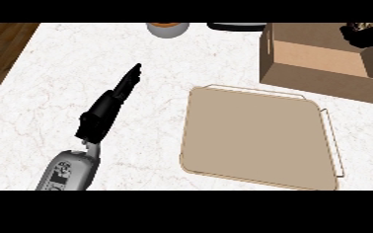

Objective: Pick the cupcake from the tray and place it in the cardboard box

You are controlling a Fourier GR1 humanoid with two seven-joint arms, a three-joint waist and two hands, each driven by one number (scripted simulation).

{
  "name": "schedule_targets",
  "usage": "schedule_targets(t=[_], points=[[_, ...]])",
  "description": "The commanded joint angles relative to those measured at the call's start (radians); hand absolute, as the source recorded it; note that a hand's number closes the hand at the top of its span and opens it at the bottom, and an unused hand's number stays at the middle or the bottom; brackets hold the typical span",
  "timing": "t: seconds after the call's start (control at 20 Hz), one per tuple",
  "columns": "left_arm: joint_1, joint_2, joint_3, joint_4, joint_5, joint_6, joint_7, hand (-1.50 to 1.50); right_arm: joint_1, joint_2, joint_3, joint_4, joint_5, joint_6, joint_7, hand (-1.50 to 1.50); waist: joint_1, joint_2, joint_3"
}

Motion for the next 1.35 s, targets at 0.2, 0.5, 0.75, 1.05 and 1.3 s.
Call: schedule_targets(t=[0.2, 0.5, 0.75, 1.05, 1.3], points=[[0.014, -0.006, 0.011, -0.032, 0.016, -0.028, 0.018, 0.0, -0.105, 0.064, 0.0, 0.417, 0.089, -0.165, -0.137, 1.5, 0.014, 0.005, 0.001], [0.013, -0.025, -0.004, -0.011, -0.018, -0.007, 0.001, 0.0, -0.15, 0.089, -0.126, 0.582, -0.051, -0.095, -0.159, -1.5, 0.013, 0.007, 0.002], [-0.024, -0.022, 0.016, -0.013, -0.007, -0.022, 0.025, 0.0, -0.179, 0.08, -0.192, 0.71, -0.089, -0.183, -0.316, -1.5, 0.019, 0.01, 0.002], [0.016, 0.006, 0.036, 0.003, 0.002, -0.042, -0.014, 0.0, -0.181, 0.092, -0.398, 0.639, -0.315, -0.219, -0.446, -1.5, 0.003, 0.006, 0.003], [-0.028, -0.026, 0.031, 0.007, -0.019, -0.008, 0.018, 0.0, -0.108, 0.003, -0.544, 0.694, -0.467, -0.094, -0.559, -1.5, -0.011, 0.007, 0.004]])
